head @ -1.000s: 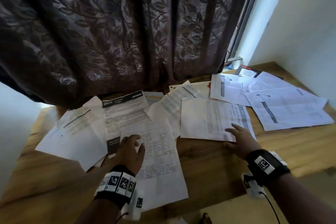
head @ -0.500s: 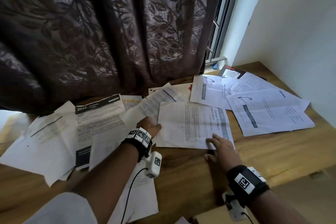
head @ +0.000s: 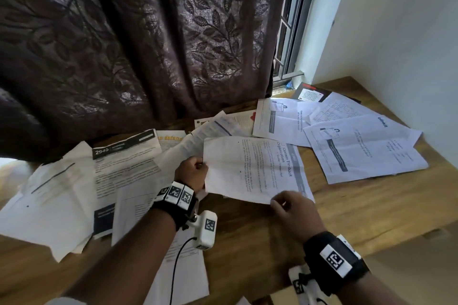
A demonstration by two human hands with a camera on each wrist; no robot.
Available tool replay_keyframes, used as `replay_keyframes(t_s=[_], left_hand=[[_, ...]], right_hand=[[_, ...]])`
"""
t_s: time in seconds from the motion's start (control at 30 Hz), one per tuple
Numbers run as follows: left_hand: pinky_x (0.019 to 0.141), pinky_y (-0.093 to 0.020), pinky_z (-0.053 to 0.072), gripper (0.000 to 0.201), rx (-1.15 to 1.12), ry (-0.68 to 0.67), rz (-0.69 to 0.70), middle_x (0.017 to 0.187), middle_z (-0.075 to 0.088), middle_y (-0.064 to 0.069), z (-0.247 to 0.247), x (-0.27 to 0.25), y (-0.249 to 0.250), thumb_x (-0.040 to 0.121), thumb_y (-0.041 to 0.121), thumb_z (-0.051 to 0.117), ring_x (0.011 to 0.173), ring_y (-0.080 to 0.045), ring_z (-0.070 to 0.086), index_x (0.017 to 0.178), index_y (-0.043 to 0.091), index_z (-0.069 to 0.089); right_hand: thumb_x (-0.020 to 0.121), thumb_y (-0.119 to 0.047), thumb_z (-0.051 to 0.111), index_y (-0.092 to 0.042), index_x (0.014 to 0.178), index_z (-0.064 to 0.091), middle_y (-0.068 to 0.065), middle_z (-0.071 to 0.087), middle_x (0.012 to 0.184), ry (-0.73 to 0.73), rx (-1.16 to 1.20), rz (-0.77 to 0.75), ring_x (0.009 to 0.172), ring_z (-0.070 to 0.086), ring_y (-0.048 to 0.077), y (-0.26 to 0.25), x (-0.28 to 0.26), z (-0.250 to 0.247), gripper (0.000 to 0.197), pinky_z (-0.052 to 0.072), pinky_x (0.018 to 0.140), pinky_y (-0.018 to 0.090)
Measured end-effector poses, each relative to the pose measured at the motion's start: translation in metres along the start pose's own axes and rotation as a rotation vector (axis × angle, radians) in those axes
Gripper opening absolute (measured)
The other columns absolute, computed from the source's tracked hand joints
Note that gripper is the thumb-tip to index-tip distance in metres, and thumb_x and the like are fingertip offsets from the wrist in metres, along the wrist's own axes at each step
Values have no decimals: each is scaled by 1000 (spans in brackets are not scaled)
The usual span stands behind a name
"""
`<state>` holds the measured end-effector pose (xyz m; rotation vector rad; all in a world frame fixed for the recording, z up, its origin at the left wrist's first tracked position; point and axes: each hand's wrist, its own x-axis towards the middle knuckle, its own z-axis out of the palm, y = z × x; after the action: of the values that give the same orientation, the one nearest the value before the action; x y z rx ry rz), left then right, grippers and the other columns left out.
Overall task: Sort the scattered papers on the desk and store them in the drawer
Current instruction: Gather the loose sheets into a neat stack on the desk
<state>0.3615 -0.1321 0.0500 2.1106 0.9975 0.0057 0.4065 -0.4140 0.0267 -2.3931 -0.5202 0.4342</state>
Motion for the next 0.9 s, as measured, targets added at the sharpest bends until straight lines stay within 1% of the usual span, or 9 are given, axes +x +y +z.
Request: replay_keyframes(t_s=[0.1,0.23,0.33,0.4,0.57,0.63,0.7,0.8,0.9], left_hand=[[89,-37,54,24,-145,59,21,108,71,-7,-18,-14,-12,94,28,60,100,-26,65,113,15,68],[58,-26,58,15,-468,57,-16,97,72,-9,-42,-44,-26,93,17,64,72,-13,70,106,10,66],[59,-34,59,16,-638,-18,-9,93,73,-15,-60,-69,-44,91,15,68,72,-24,73,101,4,63],[63,-40,60,15,-683,-69,22,90,73,-17,-71,-87,-58,90,14,69,74,-30,73,97,2,62],[63,-36,59,21,-777,-158,-25,96,74,-18,-89,-116,-104,93,17,63,86,-31,71,106,0,60],[68,-40,58,33,-921,-133,-166,103,71,-20,-105,-121,-128,92,33,61,88,-32,70,110,6,62],[81,-48,54,55,-1079,-130,-289,102,73,-15,-122,-124,-161,74,59,67,93,-34,68,108,16,69],[95,-59,48,88,-1231,-162,-286,122,66,-19,-133,-133,-196,62,68,76,118,-44,57,128,13,60],[97,-43,50,91,-1086,-148,-136,118,65,-7,-138,-140,-200,50,66,83,123,-32,56,122,14,63]], right_hand=[[95,-42,63,-18,84,75,-3,76,77,-197,238,179,69,70,11,-15,-4,-3,29,61,78,35],[91,-52,62,-15,111,67,11,78,93,-287,818,388,78,73,28,-45,-4,9,43,59,68,39],[90,-48,68,-15,119,64,17,76,107,-261,1148,477,94,73,36,-66,1,24,45,59,77,45],[92,-30,71,-7,118,64,18,75,109,-188,1258,472,97,71,39,-78,2,33,35,57,88,53],[93,-10,67,-10,106,72,9,78,105,-88,1108,356,94,74,28,-105,-1,56,14,57,89,45],[94,-8,64,-10,96,75,13,77,101,-125,1039,339,91,73,32,-119,-6,63,11,57,89,48],[95,-5,62,-7,98,75,15,78,98,-193,988,335,89,74,34,-132,-13,70,13,58,86,48],[94,-2,63,-1,107,73,14,77,103,-338,923,301,93,75,32,-143,-25,81,17,57,92,48],[92,-1,65,-2,114,72,12,76,111,-475,835,235,102,73,32,-144,-33,100,23,54,98,49]])
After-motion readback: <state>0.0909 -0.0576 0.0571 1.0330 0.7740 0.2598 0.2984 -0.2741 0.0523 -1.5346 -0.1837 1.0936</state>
